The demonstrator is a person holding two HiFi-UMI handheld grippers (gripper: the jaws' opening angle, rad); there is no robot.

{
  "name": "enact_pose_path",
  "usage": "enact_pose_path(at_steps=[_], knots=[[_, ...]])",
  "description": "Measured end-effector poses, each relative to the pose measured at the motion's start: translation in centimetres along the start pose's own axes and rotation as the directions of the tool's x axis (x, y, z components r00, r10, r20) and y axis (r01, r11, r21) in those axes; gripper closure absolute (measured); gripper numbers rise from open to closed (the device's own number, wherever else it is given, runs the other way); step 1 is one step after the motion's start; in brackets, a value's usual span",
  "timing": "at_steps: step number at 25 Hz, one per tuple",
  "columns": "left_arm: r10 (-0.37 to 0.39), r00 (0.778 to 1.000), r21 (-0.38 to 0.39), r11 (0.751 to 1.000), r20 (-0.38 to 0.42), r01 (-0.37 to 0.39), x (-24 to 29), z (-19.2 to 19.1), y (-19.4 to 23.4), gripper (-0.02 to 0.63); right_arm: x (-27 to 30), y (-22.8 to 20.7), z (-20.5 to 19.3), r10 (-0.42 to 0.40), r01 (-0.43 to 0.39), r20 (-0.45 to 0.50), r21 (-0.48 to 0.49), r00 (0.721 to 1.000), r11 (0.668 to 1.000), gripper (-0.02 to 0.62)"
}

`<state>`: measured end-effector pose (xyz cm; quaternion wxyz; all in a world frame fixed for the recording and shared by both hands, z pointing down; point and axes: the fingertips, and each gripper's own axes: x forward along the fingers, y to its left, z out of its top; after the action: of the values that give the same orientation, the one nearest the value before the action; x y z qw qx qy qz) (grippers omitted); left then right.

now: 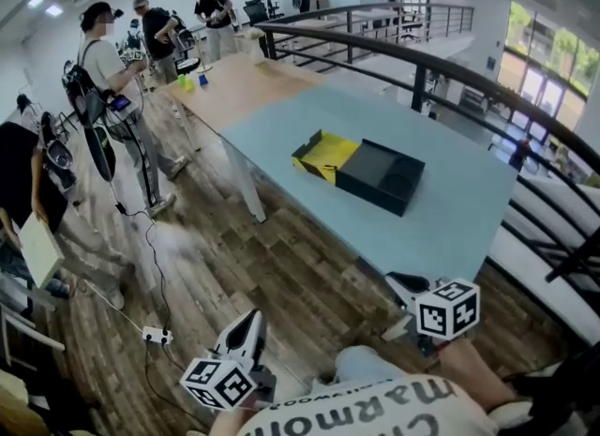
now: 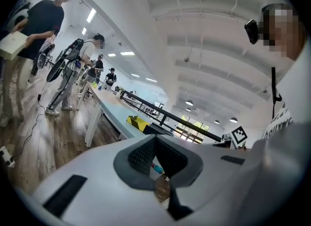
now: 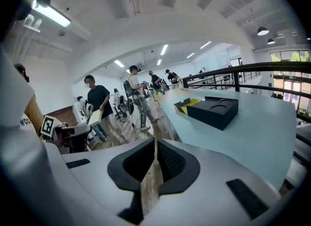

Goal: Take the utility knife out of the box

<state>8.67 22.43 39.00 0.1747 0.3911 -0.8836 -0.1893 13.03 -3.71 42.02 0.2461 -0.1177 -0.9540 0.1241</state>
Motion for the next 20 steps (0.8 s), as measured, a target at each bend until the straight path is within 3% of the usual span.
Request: enact_pose_path(at_steps=[16,20], knots=[[-0.052,0.999,-0.023,0.998,-0.016,0.051,15.0,5.2,4.3,0.604,9.6,-8.6,8.5,-0.031,0.031,-0.011,-0.005,0.999,1.0,0.552],[-0.086,0.995,-0.013,0.996,-0.057,0.085,19.6,5.9,4.2,0.604,11.3,-11.3,9.7,-0.041,0.041,-0.02,0.022,0.999,0.999,0.552]])
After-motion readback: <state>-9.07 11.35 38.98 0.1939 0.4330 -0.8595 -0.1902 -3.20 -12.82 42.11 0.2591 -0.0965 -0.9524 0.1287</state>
